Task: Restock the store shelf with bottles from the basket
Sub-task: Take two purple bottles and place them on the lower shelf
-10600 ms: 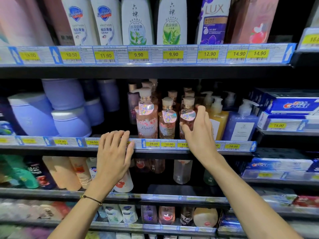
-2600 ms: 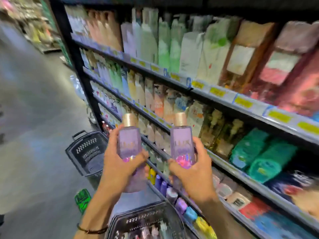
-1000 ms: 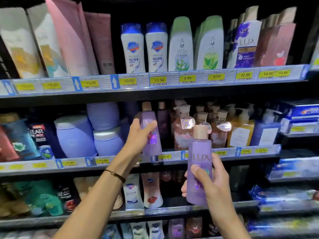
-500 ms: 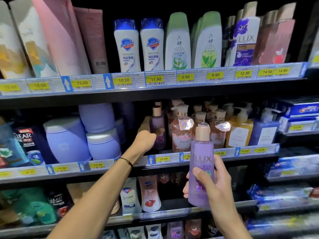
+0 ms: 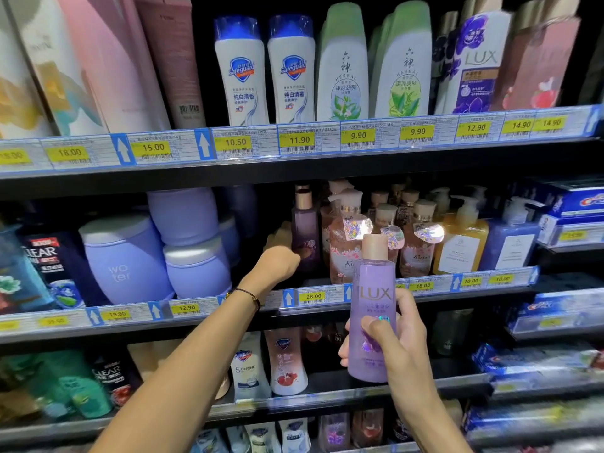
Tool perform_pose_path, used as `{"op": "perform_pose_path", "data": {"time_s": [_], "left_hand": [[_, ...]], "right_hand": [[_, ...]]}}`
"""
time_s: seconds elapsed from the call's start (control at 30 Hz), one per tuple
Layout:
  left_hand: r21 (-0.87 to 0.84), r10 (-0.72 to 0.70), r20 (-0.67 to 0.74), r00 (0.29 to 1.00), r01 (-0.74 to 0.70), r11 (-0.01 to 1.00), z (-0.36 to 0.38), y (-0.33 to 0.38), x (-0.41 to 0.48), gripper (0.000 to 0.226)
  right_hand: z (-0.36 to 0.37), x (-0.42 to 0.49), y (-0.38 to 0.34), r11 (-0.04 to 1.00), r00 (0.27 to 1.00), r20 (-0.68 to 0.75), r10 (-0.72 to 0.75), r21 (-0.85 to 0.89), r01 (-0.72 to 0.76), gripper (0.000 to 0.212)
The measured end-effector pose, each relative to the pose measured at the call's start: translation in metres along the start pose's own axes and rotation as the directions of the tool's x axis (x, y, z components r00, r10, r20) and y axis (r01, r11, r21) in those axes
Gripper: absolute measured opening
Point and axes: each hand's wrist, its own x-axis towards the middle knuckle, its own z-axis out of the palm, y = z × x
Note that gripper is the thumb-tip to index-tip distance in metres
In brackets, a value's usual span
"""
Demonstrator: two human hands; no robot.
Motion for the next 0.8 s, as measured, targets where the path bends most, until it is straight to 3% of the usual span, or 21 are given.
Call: {"op": "perform_pose_path", "data": {"time_s": [0.33,0.47,0.57,0.7,0.8], "left_hand": [[-0.004,-0.016,0.012,1.000,0.016,1.000,-0.008,-0.008,-0.003,0.061],[0.173,0.034,0.025,0.999,-0.037,0.984,-0.026,-0.025,-0.030,0.031],[0.322,0.162,-0.040,0.986,-0.141,0.936,-0.036,-0.032,-0.066,0.023],[0.471,0.492,-0.169,0.854,-0.369,0.802,-0.036,-0.056,-0.103,0.018],[0.552,0.583,-0.201,0.787,-0.401,0.731,-0.033,-0.077,-0.118,0.016]], "right_hand": [[0.010,0.007,-0.001,1.000,0.999,0.034,-0.009,0.019,0.008,0.039],[0.015,0.018,-0.009,0.998,0.996,0.080,-0.045,-0.031,0.047,0.034],[0.022,0.033,-0.018,0.982,0.983,0.128,-0.132,-0.122,0.148,0.032],[0.039,0.052,-0.036,0.939,0.944,0.245,-0.219,-0.210,0.273,0.027],[0.056,0.066,-0.048,0.894,0.919,0.294,-0.263,-0.283,0.347,0.030]]}}
